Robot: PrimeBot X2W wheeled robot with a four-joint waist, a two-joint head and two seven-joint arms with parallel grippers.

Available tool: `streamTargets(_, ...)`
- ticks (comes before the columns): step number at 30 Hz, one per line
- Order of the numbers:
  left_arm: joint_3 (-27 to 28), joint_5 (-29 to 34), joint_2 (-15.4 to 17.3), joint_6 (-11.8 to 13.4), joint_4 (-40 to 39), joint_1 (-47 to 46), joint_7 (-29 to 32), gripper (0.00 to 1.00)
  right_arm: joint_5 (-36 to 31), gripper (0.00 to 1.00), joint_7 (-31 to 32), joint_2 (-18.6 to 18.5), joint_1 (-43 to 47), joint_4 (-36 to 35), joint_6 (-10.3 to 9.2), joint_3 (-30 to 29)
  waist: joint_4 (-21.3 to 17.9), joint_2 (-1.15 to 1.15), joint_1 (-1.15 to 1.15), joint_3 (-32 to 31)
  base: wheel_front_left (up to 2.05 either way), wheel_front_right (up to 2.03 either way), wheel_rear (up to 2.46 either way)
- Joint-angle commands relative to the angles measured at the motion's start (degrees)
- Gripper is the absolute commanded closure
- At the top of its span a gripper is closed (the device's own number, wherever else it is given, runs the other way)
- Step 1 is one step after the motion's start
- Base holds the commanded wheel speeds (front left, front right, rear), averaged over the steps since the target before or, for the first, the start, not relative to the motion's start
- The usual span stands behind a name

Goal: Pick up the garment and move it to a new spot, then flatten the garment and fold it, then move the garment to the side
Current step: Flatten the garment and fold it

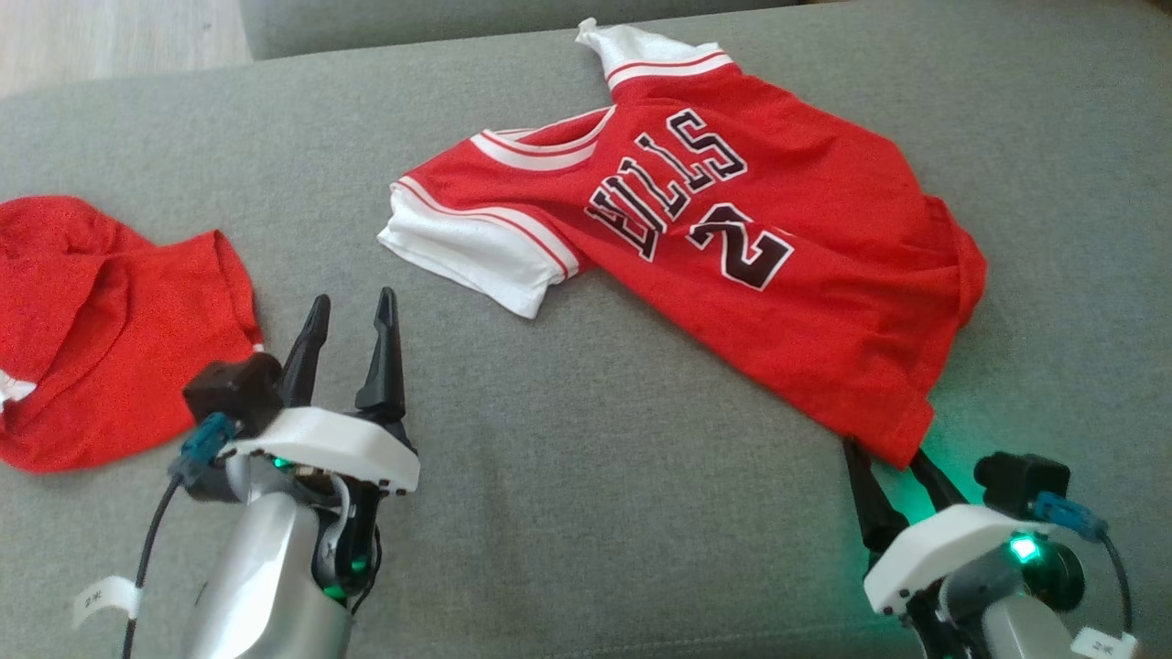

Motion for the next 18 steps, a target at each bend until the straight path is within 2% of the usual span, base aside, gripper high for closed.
streamTargets(1,2.42,0.85,0.35,-0.34,-1.52,-2.67,-0.69,0.00,0.39,0.00,-0.58,-0.35,-2.44,-0.86,-0.05,1.68,0.49,0.00,0.00,0.40,0.00,0.00,0.00)
streamTargets(2,2.52,0.93,0.31,-0.39,-1.47,-2.70,-0.69,0.00,0.43,0.00,-0.32,-0.35,-2.68,-0.36,-0.05,1.92,0.60,0.00,0.00,0.46,0.00,0.00,0.00)
streamTargets(3,2.59,1.03,0.28,-0.44,-1.42,-2.72,-0.69,0.00,0.40,0.53,-0.15,-0.35,-2.90,0.03,-0.05,2.07,0.69,0.00,0.00,0.52,0.00,0.00,0.00)
streamTargets(4,2.69,1.11,0.25,-0.49,-1.38,-2.74,-0.69,0.00,0.41,1.00,-0.12,-0.35,-3.12,0.29,-0.05,2.12,0.72,0.00,0.00,0.58,0.00,0.00,0.00)
streamTargets(7,3.00,1.34,0.18,-0.55,-1.05,-2.78,-0.69,0.00,-0.65,1.00,-0.91,-0.35,-4.10,0.06,-0.05,1.49,0.52,0.00,0.00,0.65,0.00,0.00,0.00)
streamTargets(12,3.23,1.72,0.10,-0.87,0.36,-3.05,-0.69,0.00,-4.65,1.00,-2.42,-0.35,-5.15,-2.49,-0.05,-3.22,-0.63,0.00,0.00,0.59,0.00,0.00,0.00)
streamTargets(18,2.10,2.45,0.05,-1.78,3.54,-4.64,-0.69,0.00,-9.41,1.00,0.28,-0.35,-4.47,-7.17,-0.05,-9.46,-1.67,0.00,0.00,1.17,0.00,0.00,0.00)
